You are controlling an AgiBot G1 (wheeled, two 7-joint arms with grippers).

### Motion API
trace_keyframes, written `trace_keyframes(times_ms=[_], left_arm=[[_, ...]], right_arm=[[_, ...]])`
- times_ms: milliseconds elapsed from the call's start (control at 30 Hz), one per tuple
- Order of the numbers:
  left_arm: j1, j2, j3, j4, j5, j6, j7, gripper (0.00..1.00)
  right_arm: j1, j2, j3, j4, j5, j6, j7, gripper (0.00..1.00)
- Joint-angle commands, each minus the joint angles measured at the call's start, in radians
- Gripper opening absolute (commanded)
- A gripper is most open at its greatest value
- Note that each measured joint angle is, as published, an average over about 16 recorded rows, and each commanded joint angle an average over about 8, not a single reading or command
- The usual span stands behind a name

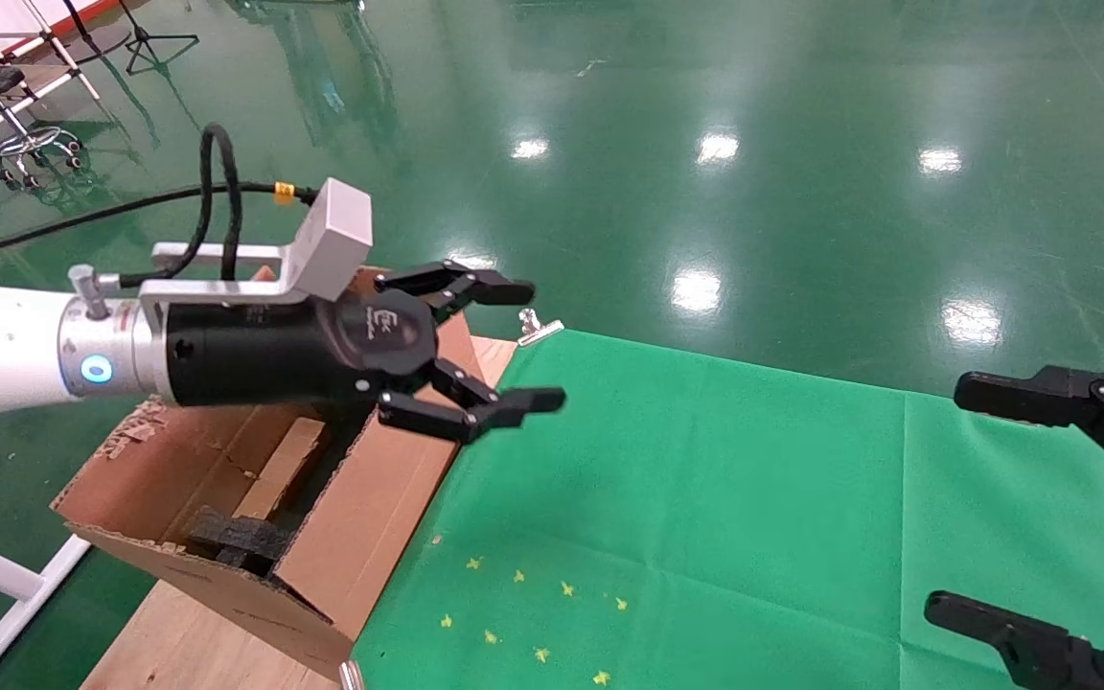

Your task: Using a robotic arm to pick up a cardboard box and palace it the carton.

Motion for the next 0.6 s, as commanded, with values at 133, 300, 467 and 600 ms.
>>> trace_keyframes(times_ms=[133,300,467,600], left_arm=[[0.058,0.004,-0.025,-0.067,-0.087,0.020,0.025,1.00],[0.123,0.008,-0.053,-0.141,-0.183,0.042,0.052,1.00],[0.182,0.012,-0.078,-0.209,-0.271,0.061,0.077,1.00],[0.210,0.014,-0.091,-0.242,-0.315,0.071,0.087,1.00]], right_arm=[[0.000,0.000,0.000,0.000,0.000,0.000,0.000,1.00],[0.000,0.000,0.000,0.000,0.000,0.000,0.000,1.00],[0.000,0.000,0.000,0.000,0.000,0.000,0.000,1.00],[0.000,0.000,0.000,0.000,0.000,0.000,0.000,1.00]])
